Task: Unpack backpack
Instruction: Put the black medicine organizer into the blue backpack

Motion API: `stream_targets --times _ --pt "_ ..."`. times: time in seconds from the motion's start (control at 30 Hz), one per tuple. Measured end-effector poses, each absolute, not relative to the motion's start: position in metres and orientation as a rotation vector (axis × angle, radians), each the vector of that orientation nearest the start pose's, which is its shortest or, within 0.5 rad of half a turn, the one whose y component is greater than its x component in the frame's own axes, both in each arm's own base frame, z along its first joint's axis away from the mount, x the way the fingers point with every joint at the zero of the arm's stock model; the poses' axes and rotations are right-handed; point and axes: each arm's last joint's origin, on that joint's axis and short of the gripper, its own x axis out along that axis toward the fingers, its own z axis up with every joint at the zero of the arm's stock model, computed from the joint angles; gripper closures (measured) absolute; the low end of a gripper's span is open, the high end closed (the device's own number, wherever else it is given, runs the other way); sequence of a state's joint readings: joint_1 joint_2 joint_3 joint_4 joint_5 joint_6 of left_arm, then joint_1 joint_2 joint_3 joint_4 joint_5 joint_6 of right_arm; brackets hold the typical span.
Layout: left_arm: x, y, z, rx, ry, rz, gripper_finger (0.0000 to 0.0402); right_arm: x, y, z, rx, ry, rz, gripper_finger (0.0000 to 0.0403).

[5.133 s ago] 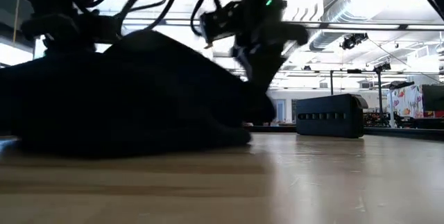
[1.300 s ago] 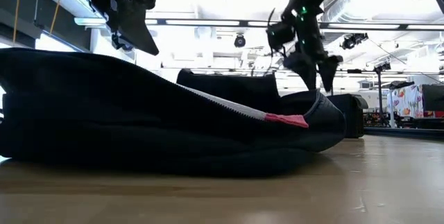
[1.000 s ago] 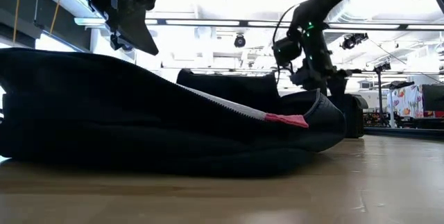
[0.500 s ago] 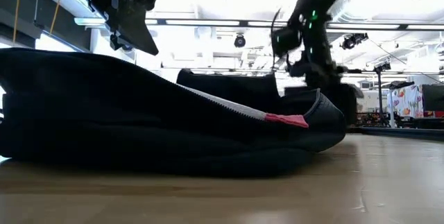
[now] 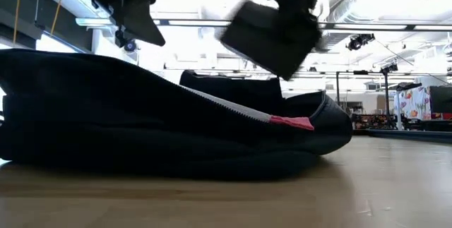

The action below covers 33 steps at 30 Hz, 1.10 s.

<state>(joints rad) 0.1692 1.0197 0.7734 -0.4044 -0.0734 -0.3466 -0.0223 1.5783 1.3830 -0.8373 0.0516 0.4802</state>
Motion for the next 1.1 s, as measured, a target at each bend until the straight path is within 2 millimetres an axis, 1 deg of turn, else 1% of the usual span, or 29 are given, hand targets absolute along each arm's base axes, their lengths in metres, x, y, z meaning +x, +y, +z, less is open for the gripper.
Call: stream_targets --times 0.07,0.1,0.17,0.23,0.4,0.53,0.67,0.73,0.77,0.87,0.9,0.93,1.03,1.1 --pt "0.205 0.039 0.271 -0.365 0.598 0.319 0.0402 0.343 0.011 0.290 0.418 0.930 -0.283 0.0248" --pt "0.203 0.039 0.272 -0.369 0.591 0.308 0.0402 0.352 0.019 0.286 0.409 0.926 -0.290 0.0248" --pt "0.199 0.040 0.276 -0.373 0.581 0.286 0.0402 0.368 0.028 0.279 0.392 0.944 -0.337 0.0248" --pt "0.195 0.040 0.279 -0.373 0.573 0.260 0.0402 0.383 0.031 0.273 0.362 0.989 -0.398 0.0248" --pt "0.185 0.037 0.284 -0.358 0.572 0.195 0.0402 0.417 0.031 0.264 0.214 1.197 -0.525 0.0248" --pt "0.178 0.034 0.284 -0.340 0.599 0.180 0.0402 0.439 0.030 0.246 0.095 1.377 -0.583 0.0248" --pt "0.172 0.033 0.283 -0.323 0.633 0.174 0.0402 0.458 0.035 0.224 -0.056 1.464 -0.649 0.0248" --pt "0.170 0.032 0.282 -0.318 0.650 0.173 0.0402 0.464 0.039 0.212 -0.128 1.481 -0.621 0.0248" --pt "0.169 0.032 0.282 -0.319 0.658 0.174 0.0402 0.465 0.041 0.209 -0.129 1.480 -0.598 0.0248" --pt "0.167 0.032 0.281 -0.320 0.675 0.175 0.0402 0.466 0.043 0.204 -0.054 1.487 -0.564 0.0248" --pt "0.167 0.032 0.281 -0.316 0.675 0.174 0.0402 0.466 0.044 0.206 -0.043 1.482 -0.573 0.0239" --pt "0.167 0.032 0.281 -0.309 0.675 0.171 0.0402 0.465 0.044 0.208 -0.029 1.484 -0.584 0.0219" --pt "0.167 0.032 0.281 -0.273 0.674 0.168 0.0402 0.469 0.045 0.210 0.040 1.470 -0.531 0.0127" --pt "0.168 0.033 0.281 -0.250 0.668 0.168 0.0402 0.470 0.043 0.215 0.099 1.453 -0.466 0.0070"
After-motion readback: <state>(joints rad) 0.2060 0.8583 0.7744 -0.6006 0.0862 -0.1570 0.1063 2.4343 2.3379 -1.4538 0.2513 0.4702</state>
